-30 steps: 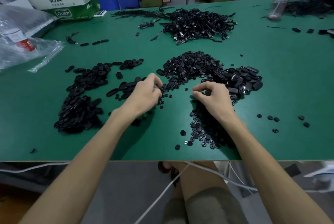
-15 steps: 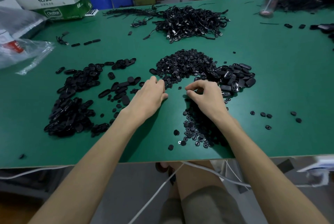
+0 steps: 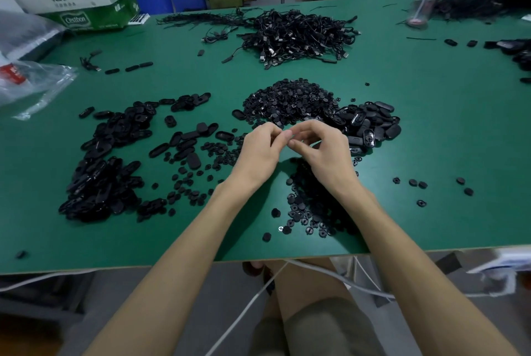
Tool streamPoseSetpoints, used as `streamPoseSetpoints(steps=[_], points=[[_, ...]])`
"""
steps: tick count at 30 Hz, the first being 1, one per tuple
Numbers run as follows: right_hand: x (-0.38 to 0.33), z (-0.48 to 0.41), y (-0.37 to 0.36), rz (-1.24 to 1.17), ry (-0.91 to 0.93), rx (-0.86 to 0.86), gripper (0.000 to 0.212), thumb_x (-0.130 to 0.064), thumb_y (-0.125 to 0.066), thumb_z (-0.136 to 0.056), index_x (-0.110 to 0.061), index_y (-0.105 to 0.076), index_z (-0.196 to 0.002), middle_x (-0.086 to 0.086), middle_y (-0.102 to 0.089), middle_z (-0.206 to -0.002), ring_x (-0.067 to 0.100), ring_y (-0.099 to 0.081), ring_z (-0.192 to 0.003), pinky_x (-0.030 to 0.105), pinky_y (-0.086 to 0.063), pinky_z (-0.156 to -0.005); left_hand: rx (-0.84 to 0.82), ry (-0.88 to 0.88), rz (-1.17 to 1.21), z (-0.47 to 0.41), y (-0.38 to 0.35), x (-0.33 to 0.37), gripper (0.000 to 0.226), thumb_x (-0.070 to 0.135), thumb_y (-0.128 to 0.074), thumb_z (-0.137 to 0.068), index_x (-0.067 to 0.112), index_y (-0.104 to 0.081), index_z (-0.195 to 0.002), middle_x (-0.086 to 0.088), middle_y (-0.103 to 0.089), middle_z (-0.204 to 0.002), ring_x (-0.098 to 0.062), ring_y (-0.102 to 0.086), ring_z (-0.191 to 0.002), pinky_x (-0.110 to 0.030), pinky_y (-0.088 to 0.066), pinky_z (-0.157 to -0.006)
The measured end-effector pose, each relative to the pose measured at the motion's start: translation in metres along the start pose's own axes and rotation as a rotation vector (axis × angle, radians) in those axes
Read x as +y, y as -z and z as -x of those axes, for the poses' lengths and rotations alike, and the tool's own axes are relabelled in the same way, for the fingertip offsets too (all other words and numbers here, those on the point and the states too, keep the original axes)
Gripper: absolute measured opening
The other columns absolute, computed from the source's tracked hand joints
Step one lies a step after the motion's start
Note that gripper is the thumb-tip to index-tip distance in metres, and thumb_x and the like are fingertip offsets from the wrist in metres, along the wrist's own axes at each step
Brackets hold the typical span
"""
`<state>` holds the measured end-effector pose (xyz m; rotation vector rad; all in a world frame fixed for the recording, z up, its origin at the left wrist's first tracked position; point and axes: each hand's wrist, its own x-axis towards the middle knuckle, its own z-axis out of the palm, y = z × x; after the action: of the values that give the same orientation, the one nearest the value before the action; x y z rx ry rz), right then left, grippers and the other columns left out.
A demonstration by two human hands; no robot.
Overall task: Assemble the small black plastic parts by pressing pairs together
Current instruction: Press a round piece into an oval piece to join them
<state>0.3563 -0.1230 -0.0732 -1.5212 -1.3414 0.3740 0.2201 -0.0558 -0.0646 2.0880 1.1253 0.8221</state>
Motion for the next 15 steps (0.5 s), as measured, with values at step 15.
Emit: streamPoseSetpoints(steps=[15], points=[[-0.004,0.0,0.002,0.024,-0.055,0.021,0.004,-0.017,-0.075,-0.093,-0.021,-0.073,-0.092,-0.009,-0.073,-0.086,0.005,-0.064,-0.08,0.01,-0.046,-0.069,0.001,0.138,0.475,0.013,-0.009,-0.001,0.024,0.029,-0.05,-0.109,0.008,-0.062,-0.114,0.0,-0.063,-0.08,-0.005,-0.051,-0.056,-0.014,-0.042,-0.053]])
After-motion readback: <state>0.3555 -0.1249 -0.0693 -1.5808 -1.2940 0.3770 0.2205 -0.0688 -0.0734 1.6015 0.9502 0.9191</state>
